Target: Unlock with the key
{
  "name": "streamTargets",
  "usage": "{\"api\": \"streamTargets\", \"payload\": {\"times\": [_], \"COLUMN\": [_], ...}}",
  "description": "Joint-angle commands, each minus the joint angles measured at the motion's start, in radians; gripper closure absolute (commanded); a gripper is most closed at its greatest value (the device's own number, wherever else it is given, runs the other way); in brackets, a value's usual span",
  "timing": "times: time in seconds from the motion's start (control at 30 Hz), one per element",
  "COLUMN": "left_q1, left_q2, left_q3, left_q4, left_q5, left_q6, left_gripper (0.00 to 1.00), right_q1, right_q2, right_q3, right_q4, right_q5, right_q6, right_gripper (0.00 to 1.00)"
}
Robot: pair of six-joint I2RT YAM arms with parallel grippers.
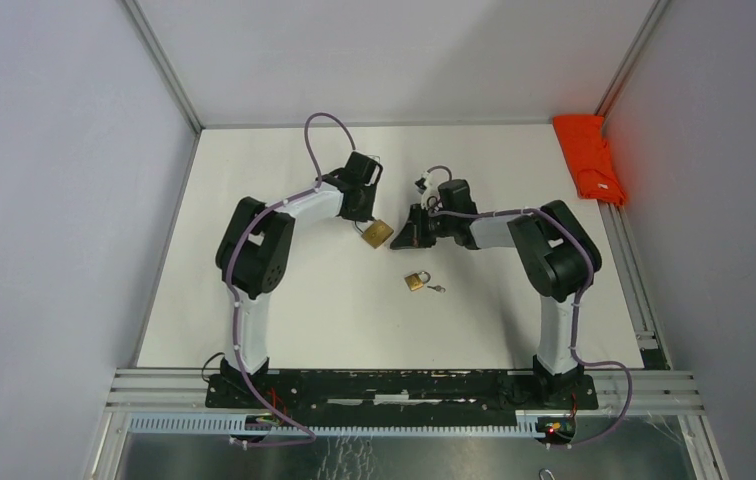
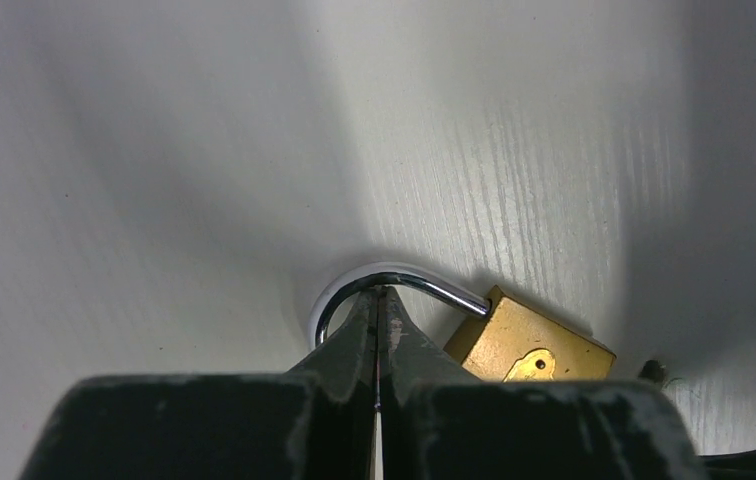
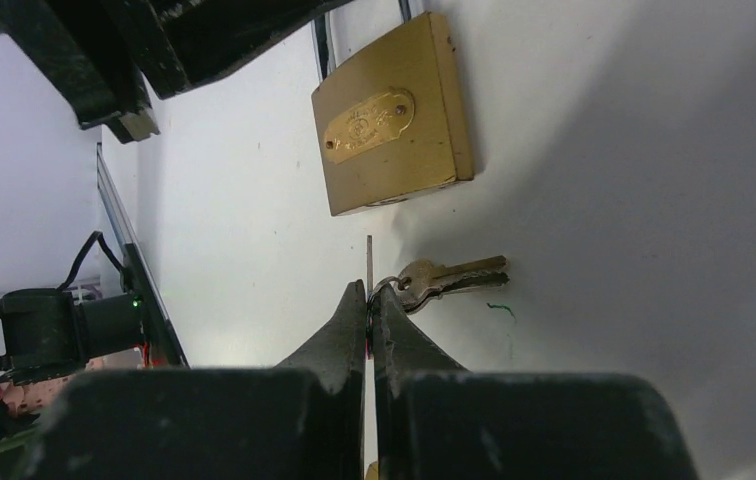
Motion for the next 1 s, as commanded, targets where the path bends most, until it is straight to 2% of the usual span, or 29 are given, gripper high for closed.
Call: {"api": "streamTargets", "payload": {"times": [0.0,0.17,0.4,0.97], "left_q1": [0.004,-0.002,-0.01,-0.036], "left_q2": [0.01,-0.031,-0.046,-0.046], "left_q3": [-0.091,-0.16,-0.2,-0.221], "left_q4": [-0.032,-0.012,-0.009,-0.004], "left_q5": [0.048,0.07,0.057,0.059], "left_q6": [-0.023,-0.043,-0.046,-0.054], "left_gripper": [0.98,0.98,0.98,0.98], "right_q1": [0.017,0.02,0.019,0.02], "right_q2": [0.029,0.028,0.001,-0.034], "right_q3": [0.026,0.031,-0.01,-0.142], "right_q4": [0.063,0.04,0.092,0.337], "right_q5": [0.017,0.059,0.118,0.156], "right_q6": [0.041,0.035,0.054,0.187], "right_gripper": [1.0,1.0,1.0,1.0]}}
